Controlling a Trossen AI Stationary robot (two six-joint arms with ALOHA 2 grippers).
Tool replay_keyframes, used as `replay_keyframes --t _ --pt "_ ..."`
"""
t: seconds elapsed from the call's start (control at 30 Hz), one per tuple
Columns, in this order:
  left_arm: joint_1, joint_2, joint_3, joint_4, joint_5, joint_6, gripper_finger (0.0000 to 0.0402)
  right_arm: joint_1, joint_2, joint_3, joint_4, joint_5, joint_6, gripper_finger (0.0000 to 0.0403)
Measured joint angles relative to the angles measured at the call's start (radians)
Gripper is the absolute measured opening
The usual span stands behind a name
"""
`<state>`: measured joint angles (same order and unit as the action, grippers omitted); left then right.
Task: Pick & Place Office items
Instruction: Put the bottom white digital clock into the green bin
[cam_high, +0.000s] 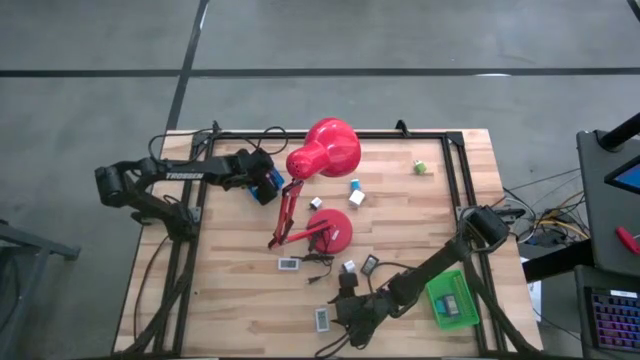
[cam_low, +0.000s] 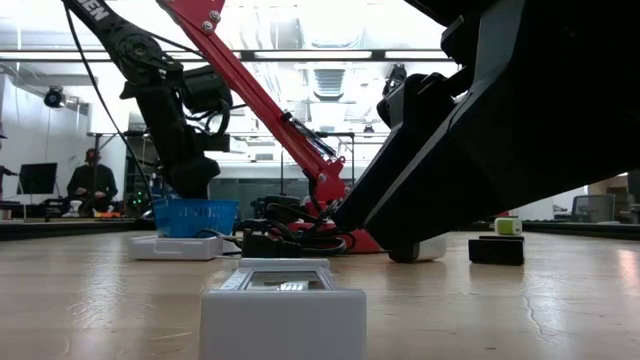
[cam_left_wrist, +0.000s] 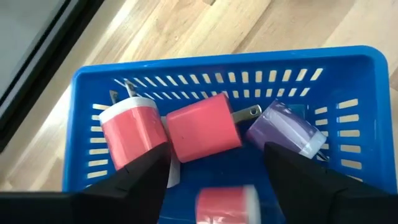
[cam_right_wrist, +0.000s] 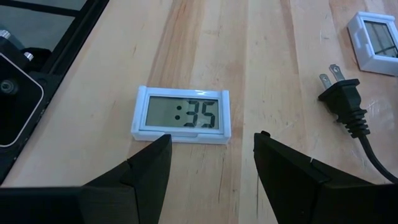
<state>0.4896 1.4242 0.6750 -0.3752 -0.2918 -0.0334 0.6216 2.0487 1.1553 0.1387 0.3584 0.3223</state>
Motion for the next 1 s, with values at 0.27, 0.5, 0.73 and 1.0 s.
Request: replay_keyframes --t 0.27,0.5,0.73,1.0 --pt "-0.001 -0.124 -0.004 -0.001 -0.072 0.019 0.0267 0.0 0.0 0.0 0.0 0.0 0.004 0.0224" --pt "-0.042 -0.357 -0.041 0.003 -0.075 0.013 0.0264 0.0 0.0 0.0 0.005 0.0 0.0 0.0224" --pt "-0.14 -0.588 -0.108 0.056 -0.075 -0.002 0.0263 0.0 0.0 0.0 0.002 -0.001 -0.035 0.0224" --pt "-0.253 -0.788 -0.228 0.117 -0.098 -0.048 0.0255 0.0 0.0 0.0 -0.001 -0.002 -0.067 0.0224"
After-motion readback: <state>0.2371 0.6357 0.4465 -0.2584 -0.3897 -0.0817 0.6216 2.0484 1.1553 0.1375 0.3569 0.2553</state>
